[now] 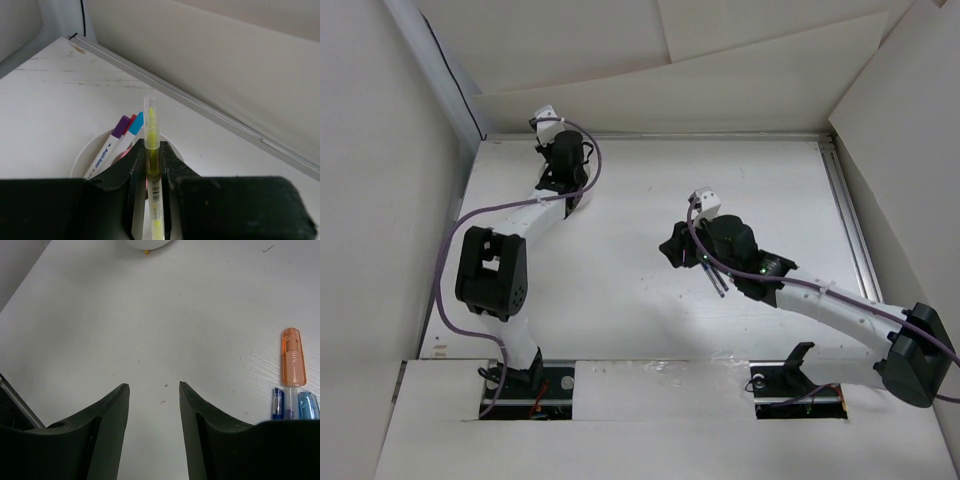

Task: Sort the stationery into containers
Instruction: Place the pen in the storage box.

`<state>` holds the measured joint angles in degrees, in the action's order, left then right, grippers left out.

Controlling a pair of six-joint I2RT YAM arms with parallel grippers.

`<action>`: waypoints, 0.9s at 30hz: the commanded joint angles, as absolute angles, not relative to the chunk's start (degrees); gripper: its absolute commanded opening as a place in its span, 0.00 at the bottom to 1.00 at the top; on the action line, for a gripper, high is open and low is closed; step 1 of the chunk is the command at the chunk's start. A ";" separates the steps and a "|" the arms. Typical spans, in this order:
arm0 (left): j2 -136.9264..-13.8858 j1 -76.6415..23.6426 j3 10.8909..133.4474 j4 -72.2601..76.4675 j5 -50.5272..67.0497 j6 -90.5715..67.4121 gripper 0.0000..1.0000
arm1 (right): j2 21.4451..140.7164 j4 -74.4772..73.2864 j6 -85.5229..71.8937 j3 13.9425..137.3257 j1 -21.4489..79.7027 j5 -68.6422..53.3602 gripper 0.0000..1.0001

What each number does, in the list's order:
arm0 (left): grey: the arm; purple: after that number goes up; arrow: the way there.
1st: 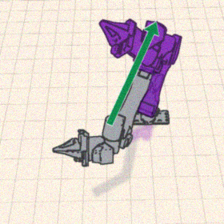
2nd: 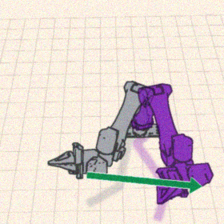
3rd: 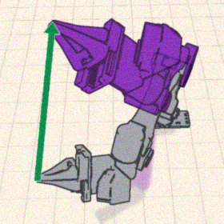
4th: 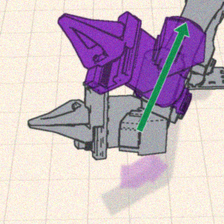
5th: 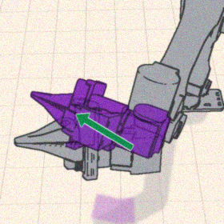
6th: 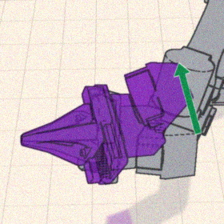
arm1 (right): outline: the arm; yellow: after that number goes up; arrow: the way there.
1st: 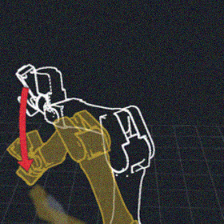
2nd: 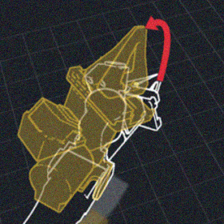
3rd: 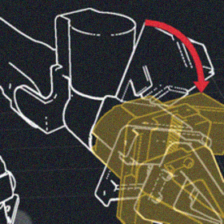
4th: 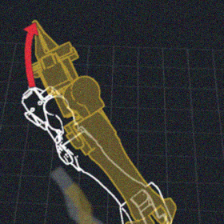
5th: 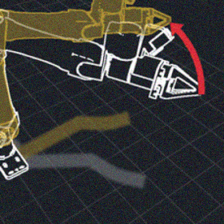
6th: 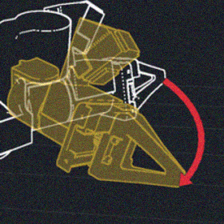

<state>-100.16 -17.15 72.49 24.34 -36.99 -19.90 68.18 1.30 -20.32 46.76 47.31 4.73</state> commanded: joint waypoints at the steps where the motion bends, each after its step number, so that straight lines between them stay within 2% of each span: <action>1: -101.60 -17.14 76.45 29.26 -40.07 -14.52 0.00 | 68.12 3.16 -20.04 46.67 46.49 5.62 0.51; 11: -109.42 -18.72 81.82 34.18 -42.63 -8.00 0.00 | 68.12 3.69 -20.04 46.14 45.97 5.62 0.51; 27: -113.82 -19.34 80.16 41.31 -43.86 -3.25 0.02 | 69.87 5.36 -20.57 45.62 42.54 4.57 0.51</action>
<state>-114.39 -19.49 79.53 37.10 -42.52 -4.56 69.91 1.93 -20.34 45.95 43.11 4.93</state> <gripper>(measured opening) 0.090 0.504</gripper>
